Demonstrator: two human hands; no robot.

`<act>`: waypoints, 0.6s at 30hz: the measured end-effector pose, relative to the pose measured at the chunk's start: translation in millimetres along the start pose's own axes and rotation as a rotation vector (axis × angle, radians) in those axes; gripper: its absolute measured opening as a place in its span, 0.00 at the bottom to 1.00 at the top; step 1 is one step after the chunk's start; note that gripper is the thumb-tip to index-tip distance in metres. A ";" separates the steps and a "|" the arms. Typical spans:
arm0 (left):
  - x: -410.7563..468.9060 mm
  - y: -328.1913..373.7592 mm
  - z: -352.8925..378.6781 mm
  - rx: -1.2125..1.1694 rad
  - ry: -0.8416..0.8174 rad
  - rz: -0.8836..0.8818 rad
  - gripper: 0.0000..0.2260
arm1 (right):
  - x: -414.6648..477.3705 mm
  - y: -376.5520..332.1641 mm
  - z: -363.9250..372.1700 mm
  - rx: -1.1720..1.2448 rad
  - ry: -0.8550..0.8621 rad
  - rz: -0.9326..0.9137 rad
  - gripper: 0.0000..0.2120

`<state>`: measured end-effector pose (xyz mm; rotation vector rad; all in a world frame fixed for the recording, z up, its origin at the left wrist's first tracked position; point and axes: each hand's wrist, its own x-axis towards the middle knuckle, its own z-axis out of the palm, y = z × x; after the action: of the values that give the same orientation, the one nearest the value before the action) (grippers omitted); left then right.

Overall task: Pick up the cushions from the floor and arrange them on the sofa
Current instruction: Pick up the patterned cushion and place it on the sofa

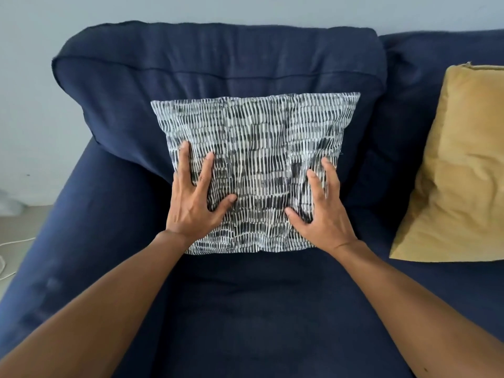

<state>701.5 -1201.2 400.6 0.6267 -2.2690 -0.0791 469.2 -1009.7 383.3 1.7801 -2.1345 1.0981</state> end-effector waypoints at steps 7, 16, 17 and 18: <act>-11.0 -8.6 27.3 -0.001 -0.017 -0.008 0.39 | -13.2 20.0 13.2 0.009 -0.011 -0.030 0.44; -22.9 -20.2 47.1 0.071 -0.079 -0.062 0.41 | -16.3 40.4 25.0 -0.027 -0.113 0.007 0.45; -25.6 -20.5 48.0 0.068 -0.085 -0.063 0.41 | -19.4 42.2 26.9 -0.032 -0.126 0.017 0.45; -27.1 -20.2 48.6 0.064 -0.088 -0.062 0.41 | -21.9 43.5 28.2 -0.039 -0.137 0.025 0.46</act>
<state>691.8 -1212.8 343.4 0.7410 -2.3450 -0.0656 445.3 -1008.5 332.3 1.8664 -2.2445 0.9589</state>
